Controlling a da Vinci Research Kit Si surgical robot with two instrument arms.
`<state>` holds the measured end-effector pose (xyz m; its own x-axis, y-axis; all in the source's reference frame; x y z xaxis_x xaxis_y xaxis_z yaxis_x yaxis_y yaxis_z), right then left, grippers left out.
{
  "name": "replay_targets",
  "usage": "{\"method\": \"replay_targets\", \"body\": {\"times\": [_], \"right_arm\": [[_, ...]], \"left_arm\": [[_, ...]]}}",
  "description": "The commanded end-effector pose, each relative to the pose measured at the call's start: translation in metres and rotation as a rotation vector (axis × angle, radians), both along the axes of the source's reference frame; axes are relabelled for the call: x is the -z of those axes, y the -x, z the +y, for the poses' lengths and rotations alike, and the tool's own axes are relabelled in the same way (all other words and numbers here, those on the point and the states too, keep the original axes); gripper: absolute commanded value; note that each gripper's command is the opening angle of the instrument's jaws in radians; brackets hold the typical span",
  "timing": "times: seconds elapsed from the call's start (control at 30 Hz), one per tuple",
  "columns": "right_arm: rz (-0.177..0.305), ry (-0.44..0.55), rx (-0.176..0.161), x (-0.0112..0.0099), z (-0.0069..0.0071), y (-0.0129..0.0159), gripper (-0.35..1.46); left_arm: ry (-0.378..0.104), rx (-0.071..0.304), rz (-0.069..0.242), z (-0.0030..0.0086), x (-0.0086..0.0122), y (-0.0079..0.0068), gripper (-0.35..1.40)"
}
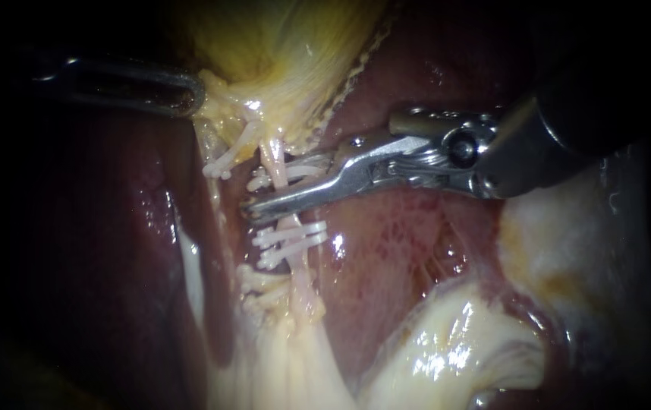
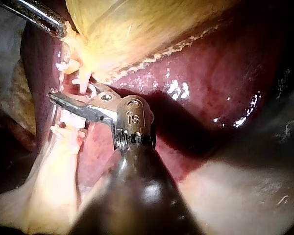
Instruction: Clipping third clip right tube
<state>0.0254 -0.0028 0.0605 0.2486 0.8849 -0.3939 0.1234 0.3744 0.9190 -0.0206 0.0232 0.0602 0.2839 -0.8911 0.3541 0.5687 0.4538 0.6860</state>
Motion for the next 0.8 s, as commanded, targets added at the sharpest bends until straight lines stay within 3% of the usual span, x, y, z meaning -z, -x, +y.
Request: {"method": "replay_targets", "body": {"times": [0.03, 0.27, 0.53, 0.63, 0.8], "right_arm": [[0.033, -0.014, -0.009, 0.0001, 0.0000, 0.0000, 0.48], [0.179, -0.077, -0.028, 0.0009, -0.0002, -0.0001, 0.43], [0.184, -0.105, 0.015, 0.0018, -0.0001, 0.0002, 0.30], [0.171, -0.129, 0.020, 0.0021, 0.0002, 0.0007, 0.05], [0.153, -0.146, -0.019, 0.0024, 0.0010, 0.0003, -0.35]], "left_arm": [[0.000, 0.001, 0.000, 0.0000, 0.0000, 0.0000, -0.35], [0.000, 0.001, 0.000, 0.0000, 0.0000, 0.0001, -0.35], [0.000, 0.001, 0.000, 0.0000, 0.0000, 0.0000, -0.35], [0.000, 0.001, 0.000, 0.0000, 0.0000, 0.0000, -0.35], [0.000, 0.001, 0.001, 0.0000, 0.0000, 0.0001, -0.35]]}}
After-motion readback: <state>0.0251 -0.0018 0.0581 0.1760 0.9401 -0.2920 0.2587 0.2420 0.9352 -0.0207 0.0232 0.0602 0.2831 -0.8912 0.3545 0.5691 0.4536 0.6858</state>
